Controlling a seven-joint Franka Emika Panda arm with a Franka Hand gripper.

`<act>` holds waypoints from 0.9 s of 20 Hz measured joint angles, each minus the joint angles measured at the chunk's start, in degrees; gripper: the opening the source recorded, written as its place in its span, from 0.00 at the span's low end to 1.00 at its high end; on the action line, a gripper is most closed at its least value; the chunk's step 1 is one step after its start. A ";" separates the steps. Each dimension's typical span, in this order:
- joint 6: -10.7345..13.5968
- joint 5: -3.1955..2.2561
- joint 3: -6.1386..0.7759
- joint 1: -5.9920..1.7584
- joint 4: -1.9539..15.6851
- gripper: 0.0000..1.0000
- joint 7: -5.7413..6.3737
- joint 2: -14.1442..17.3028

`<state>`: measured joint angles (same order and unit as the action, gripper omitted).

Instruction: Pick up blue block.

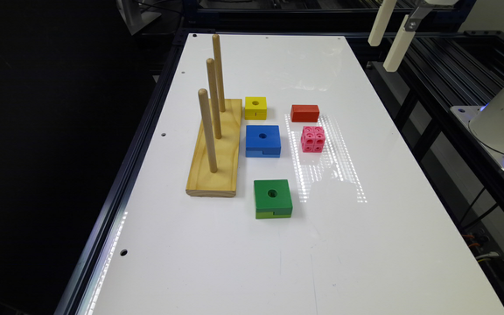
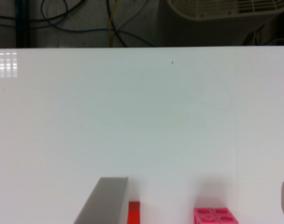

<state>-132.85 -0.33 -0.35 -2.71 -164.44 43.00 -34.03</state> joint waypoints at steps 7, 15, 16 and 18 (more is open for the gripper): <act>-2.63 0.00 -0.07 0.00 2.70 1.00 0.00 4.65; -3.42 0.00 -0.06 -0.09 8.19 1.00 0.00 11.97; -3.44 0.00 -0.06 -0.09 8.56 1.00 0.00 12.44; -3.44 0.00 -0.06 -0.09 9.34 1.00 0.00 13.25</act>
<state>-136.29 -0.33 -0.41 -2.80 -155.10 43.00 -20.78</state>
